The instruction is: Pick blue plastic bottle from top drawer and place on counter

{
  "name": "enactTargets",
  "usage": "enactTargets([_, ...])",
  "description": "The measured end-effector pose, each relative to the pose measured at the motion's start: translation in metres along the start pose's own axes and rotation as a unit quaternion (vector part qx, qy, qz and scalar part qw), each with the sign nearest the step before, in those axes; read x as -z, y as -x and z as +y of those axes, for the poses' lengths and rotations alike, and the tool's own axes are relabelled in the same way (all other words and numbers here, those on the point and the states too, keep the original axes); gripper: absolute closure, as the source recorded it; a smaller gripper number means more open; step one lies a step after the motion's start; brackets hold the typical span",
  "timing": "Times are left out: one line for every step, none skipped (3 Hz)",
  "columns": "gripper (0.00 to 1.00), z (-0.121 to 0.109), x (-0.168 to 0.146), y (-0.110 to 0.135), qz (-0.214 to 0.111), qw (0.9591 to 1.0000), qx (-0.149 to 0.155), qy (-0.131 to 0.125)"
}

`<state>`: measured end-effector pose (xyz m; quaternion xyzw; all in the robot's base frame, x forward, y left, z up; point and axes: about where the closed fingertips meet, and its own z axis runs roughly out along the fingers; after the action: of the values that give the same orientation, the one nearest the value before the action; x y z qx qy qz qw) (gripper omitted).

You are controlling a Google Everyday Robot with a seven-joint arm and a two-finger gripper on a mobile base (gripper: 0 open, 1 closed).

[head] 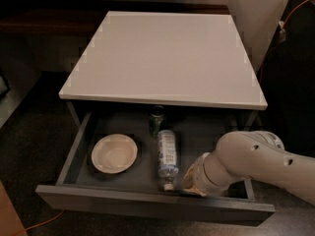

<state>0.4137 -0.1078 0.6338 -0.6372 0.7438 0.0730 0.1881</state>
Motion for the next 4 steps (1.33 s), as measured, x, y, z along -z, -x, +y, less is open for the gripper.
enactTargets([1.00,0.002,0.010,0.007,0.004,0.9999,0.013,-0.010])
enactTargets([0.82,-0.012,0.027,0.023,0.023,0.9979,0.055,-0.024])
enactTargets([0.53,-0.042,0.041,0.041,0.053,0.9904,0.126,-0.024])
enactTargets([0.21,-0.067,0.050,0.057,0.070,0.9773,0.200,-0.006])
